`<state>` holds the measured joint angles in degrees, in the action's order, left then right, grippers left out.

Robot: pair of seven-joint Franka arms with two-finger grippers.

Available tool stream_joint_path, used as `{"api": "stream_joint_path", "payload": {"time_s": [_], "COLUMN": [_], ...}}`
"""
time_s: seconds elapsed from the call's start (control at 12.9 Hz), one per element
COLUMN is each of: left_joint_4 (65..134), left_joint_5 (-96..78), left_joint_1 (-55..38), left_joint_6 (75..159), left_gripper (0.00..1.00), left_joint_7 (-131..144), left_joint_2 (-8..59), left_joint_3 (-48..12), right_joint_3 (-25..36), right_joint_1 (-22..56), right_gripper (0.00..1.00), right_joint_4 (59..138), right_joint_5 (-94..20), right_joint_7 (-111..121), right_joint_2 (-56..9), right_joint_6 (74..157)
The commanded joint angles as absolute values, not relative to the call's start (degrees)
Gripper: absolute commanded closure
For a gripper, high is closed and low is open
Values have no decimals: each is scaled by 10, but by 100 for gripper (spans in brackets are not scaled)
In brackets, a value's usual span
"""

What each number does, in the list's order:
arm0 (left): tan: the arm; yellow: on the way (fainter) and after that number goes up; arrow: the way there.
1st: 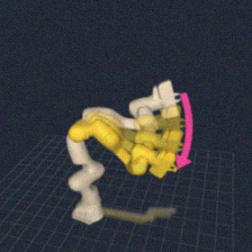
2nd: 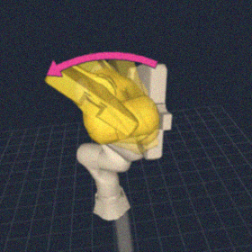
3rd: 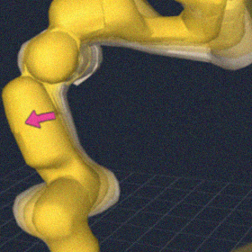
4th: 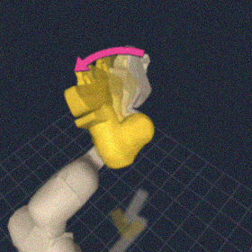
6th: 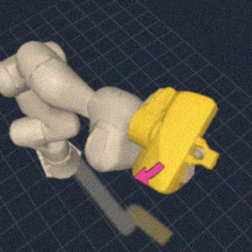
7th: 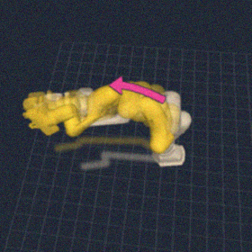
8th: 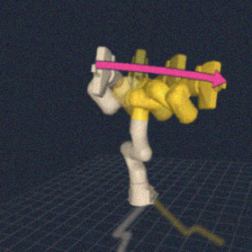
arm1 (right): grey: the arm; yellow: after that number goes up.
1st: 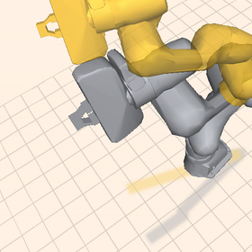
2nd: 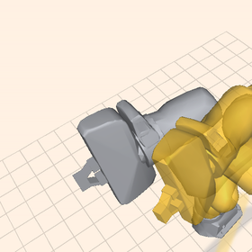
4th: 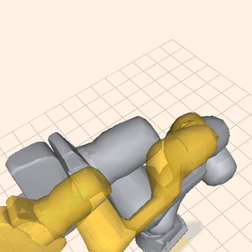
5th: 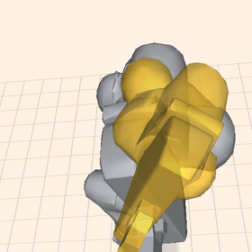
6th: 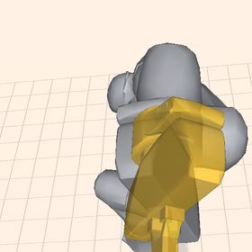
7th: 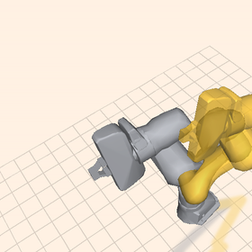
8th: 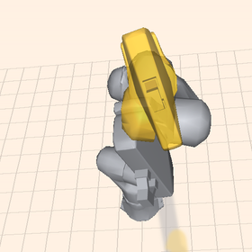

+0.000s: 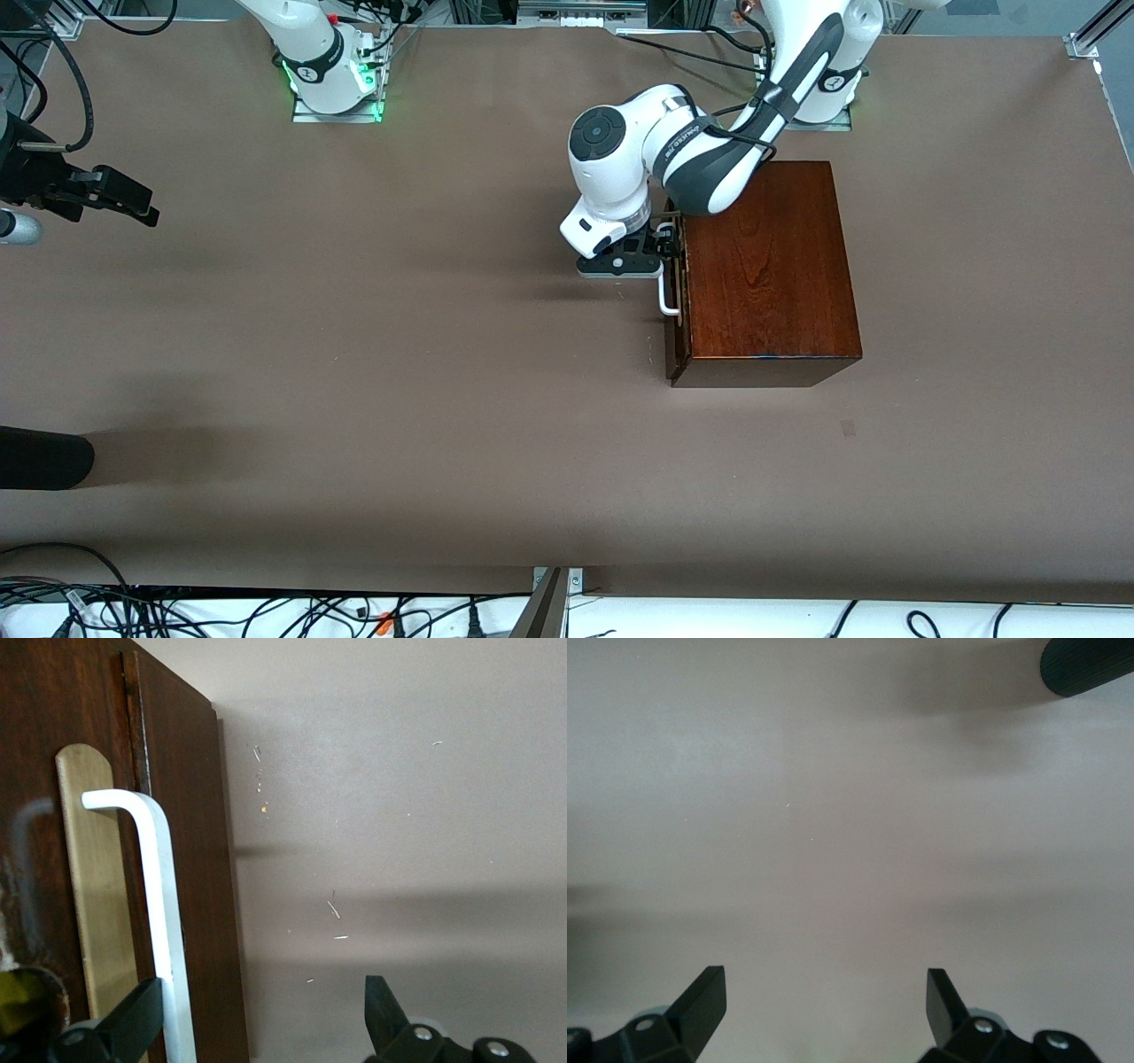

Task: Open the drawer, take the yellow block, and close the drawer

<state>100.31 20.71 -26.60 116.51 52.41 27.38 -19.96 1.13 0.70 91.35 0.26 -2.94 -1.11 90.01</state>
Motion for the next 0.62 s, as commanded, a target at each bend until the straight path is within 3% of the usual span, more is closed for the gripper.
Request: {"api": "stream_joint_path", "payload": {"time_s": [0.0,0.54], "left_joint_4": [1007,1006], "left_joint_5": [254,264], "left_joint_1": [-263,-270], "left_joint_6": [1181,1180], "left_gripper": [0,0], "left_joint_7": [545,588], "left_joint_2": [289,291], "left_joint_3": [-201,-204], "right_joint_3": [6,6], "right_joint_1": [1,1], "right_gripper": [0,0], "right_joint_4": [904,904], "right_joint_5": [-7,-7], "right_joint_7": [-33,-34], "right_joint_2": [-15,-15], "right_joint_6": [898,897]}}
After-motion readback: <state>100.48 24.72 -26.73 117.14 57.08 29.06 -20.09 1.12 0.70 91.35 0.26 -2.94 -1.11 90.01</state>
